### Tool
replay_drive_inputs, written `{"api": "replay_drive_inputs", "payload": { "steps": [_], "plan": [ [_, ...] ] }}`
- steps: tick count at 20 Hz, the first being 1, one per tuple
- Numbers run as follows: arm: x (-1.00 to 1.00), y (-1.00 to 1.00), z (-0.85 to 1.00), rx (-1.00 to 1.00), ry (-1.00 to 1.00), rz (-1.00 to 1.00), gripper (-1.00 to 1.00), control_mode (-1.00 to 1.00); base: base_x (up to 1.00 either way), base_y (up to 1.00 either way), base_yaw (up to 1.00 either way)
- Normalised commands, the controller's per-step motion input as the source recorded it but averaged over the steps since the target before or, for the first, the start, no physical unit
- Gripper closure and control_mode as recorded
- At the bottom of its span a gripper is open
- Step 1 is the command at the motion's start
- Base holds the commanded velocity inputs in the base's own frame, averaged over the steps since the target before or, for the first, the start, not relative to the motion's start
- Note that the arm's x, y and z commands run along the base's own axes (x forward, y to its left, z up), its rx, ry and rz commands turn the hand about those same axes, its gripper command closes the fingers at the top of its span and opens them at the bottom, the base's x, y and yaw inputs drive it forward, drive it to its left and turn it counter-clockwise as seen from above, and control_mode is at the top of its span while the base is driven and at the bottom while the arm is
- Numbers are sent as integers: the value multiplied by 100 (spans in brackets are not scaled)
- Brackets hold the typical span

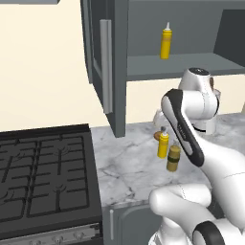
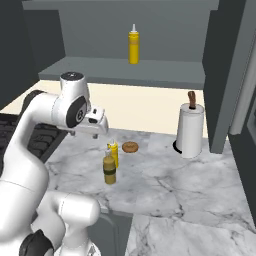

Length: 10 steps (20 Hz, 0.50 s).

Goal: Pick the oil and vinegar bottle and mustard from the counter and place them in the cabinet.

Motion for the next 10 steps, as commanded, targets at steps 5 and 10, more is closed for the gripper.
{"api": "replay_drive_inputs", "payload": {
  "steps": [5, 10],
  "plan": [
    [-14, -24, -29, 0, -3, 0, -100, -100, 0, 0, 0],
    [-9, -23, -31, 0, -4, 0, -100, -100, 0, 0, 0]
  ]
}}
